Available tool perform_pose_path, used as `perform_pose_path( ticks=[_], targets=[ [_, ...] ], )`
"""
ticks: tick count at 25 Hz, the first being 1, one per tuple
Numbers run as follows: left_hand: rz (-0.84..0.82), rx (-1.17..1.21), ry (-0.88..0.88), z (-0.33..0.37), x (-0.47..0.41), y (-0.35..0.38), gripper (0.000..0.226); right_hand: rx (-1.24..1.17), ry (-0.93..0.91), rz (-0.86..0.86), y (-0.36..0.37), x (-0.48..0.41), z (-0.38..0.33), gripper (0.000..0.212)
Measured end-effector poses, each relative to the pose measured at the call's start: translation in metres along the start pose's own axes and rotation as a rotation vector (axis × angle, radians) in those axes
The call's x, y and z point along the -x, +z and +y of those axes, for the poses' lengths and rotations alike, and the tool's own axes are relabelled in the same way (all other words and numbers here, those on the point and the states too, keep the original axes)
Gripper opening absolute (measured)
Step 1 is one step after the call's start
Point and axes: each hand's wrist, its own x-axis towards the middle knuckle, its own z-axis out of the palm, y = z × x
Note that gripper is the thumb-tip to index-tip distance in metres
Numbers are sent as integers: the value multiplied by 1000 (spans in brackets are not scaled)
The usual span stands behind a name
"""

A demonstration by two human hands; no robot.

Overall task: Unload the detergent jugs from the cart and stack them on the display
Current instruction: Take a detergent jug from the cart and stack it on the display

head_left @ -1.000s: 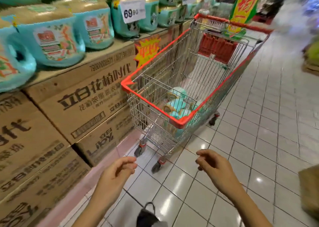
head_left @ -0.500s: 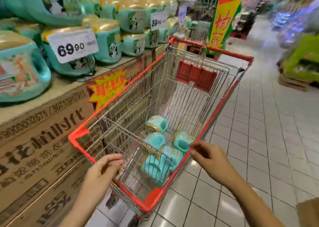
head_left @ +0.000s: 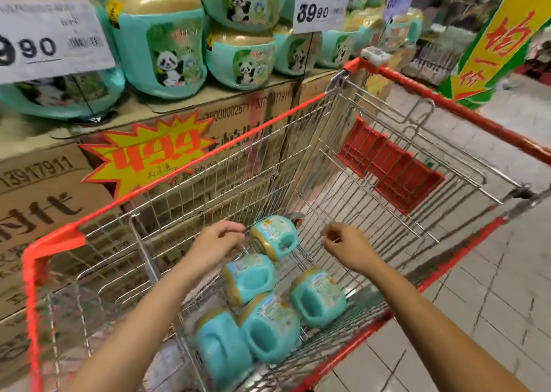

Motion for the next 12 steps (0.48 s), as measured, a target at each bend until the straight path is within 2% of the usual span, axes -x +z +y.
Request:
perform_pose_path(
  ticks=[4,8,12],
  targets=[
    [167,63,-160,-21,-54,35,14,174,-53,-214,11,-88,42,22],
    [230,172,-343,-48,-93,62,18,275,-111,-338,46,-150,71,26],
    [277,292,-409,-78,-144,86,21,306,-152,-441,109,-204,105,25]
  ],
)
